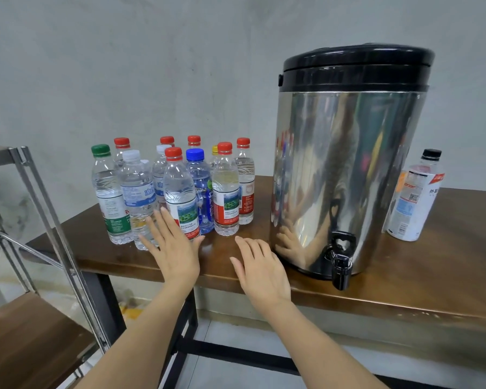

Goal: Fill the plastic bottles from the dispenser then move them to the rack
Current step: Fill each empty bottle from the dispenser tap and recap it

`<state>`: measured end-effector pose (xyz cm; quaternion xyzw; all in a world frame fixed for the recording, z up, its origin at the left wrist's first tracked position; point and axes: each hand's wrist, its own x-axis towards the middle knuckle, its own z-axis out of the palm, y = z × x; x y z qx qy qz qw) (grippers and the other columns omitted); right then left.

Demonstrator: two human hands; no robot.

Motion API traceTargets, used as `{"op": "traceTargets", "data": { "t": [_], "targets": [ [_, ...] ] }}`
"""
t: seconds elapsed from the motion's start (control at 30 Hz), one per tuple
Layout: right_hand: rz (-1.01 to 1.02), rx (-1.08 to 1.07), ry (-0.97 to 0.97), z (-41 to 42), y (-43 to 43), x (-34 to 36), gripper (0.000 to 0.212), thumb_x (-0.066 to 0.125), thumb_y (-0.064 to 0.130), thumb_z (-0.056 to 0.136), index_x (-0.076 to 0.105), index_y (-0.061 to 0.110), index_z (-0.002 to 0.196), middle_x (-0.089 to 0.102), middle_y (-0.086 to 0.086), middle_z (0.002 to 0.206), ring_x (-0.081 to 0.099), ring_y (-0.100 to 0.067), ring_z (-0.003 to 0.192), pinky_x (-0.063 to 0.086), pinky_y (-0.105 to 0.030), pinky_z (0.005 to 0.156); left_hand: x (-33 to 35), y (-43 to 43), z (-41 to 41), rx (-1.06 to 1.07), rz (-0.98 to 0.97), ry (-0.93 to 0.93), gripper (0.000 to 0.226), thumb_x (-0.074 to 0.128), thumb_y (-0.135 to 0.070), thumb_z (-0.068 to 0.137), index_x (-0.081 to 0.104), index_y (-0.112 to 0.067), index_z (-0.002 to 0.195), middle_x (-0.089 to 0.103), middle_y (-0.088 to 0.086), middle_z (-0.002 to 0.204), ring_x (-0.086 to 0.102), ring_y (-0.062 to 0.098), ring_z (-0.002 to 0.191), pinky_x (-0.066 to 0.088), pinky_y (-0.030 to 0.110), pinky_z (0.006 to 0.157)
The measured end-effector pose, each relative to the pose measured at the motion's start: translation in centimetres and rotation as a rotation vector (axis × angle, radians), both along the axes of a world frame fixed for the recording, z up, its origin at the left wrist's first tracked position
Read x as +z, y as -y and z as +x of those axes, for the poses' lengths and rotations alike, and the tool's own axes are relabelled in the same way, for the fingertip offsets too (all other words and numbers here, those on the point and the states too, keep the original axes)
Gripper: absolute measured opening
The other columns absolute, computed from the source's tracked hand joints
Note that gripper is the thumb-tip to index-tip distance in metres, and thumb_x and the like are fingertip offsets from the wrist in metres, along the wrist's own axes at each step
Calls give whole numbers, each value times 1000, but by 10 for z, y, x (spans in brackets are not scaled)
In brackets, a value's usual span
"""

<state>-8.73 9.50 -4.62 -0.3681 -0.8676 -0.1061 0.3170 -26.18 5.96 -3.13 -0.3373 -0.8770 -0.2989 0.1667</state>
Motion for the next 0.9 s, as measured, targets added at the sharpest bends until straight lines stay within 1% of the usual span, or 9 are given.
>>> {"op": "traceTargets", "data": {
  "t": [0.07,0.17,0.27,0.37,0.43,0.6,0.7,0.77,0.9],
  "targets": [
    [-6,12,18,2,2,1,51,30,46,97,60,21,129,68,4,116,62,-16,106,56,-28,78,-1,7,5,-21,-20,28,110,64,-50,88,-12,-5,154,-3,17,164,-5,33,151,-6,55,118],
    [-96,112,71,7,2,6,51,29,47,102,45,23,143,56,4,137,48,-15,126,50,-30,94,-3,27,20,-61,-78,42,102,62,-45,92,-10,-8,155,0,16,164,3,34,151,3,56,119],
    [-177,217,76,18,9,9,46,34,41,105,38,24,148,45,4,146,36,-12,137,41,-28,105,-7,52,34,-130,-103,40,81,56,-40,96,8,-13,156,14,12,163,14,34,149,11,53,119],
    [-156,282,46,35,22,0,42,35,37,104,48,22,141,52,3,139,43,-13,131,44,-28,103,-15,69,50,-220,-58,7,58,57,-32,97,34,-16,148,37,8,154,32,31,141,28,47,117],
    [-72,303,24,53,31,-10,40,35,37,100,59,21,128,61,5,125,55,-12,118,53,-28,93,-21,74,67,-311,-13,-18,48,61,-26,95,48,-17,140,48,5,146,41,28,134,36,44,110],
    [52,312,-15,121,39,-24,32,42,30,97,66,19,115,65,5,114,60,-11,105,53,-24,88,-38,70,129,-554,60,-158,26,76,-18,82,69,-21,107,67,-2,115,60,23,107,50,43,88],
    [96,242,-18,174,30,-31,30,44,27,97,67,20,113,65,6,114,58,-10,106,53,-24,87,-46,62,168,-708,118,-265,9,67,-24,87,68,-26,95,65,-10,102,60,16,97,50,35,79],
    [129,171,-44,210,24,-36,28,45,26,95,69,19,109,65,6,111,57,-10,104,53,-24,84,-49,54,196,-841,143,-318,17,50,-30,90,65,-26,93,60,-13,94,57,14,91,45,29,76],
    [203,9,-44,276,8,-36,27,46,26,95,69,19,107,65,6,109,57,-13,103,51,-28,86,-43,28,256,-1056,185,-398,19,48,-29,94,65,-22,98,60,-12,95,56,13,90,41,26,75]
  ]
}}
